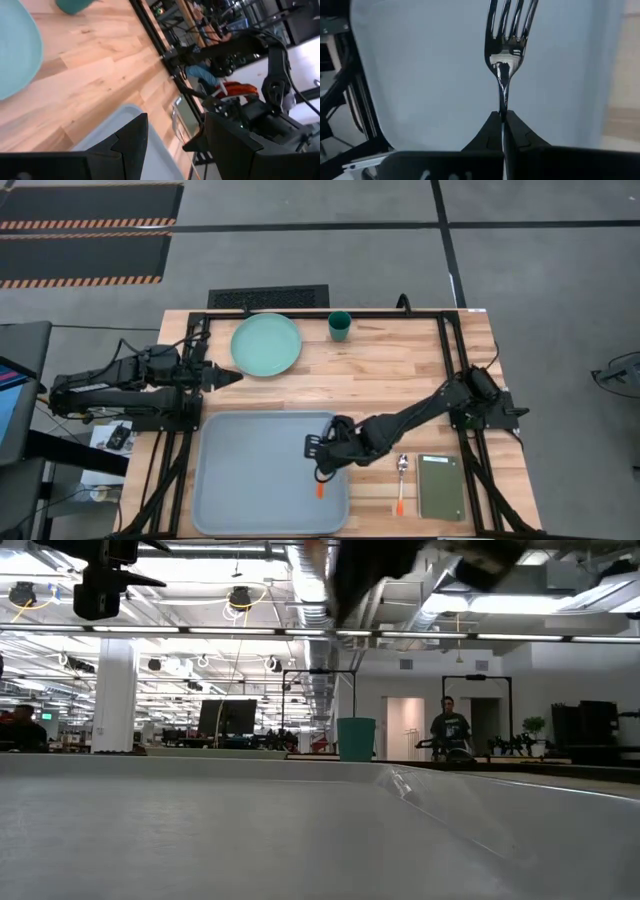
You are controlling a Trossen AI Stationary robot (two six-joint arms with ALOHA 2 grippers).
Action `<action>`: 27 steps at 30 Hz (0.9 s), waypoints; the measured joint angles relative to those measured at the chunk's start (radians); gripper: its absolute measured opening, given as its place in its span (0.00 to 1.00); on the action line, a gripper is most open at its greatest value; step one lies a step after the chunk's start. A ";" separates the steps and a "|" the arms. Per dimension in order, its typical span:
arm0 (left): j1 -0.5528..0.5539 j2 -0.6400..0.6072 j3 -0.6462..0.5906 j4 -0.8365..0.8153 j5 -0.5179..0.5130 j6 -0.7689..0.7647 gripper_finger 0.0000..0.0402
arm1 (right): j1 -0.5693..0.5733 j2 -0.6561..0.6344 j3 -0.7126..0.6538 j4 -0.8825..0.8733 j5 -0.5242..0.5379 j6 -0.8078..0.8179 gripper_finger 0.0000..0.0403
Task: Pick and place plate/cup/fork/spoon on tray
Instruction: Put the orange fork on the left of the gray tray
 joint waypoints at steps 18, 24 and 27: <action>0.000 -0.019 0.000 0.000 0.210 0.033 0.46 | -0.074 0.474 0.604 0.158 0.022 -0.206 0.02; 0.000 -0.021 0.000 -0.010 0.217 0.061 0.46 | -0.068 0.521 0.638 0.139 0.022 -0.231 0.02; 0.000 -0.021 0.000 -0.015 0.195 0.062 0.46 | -0.066 0.530 0.638 0.124 0.019 -0.257 0.02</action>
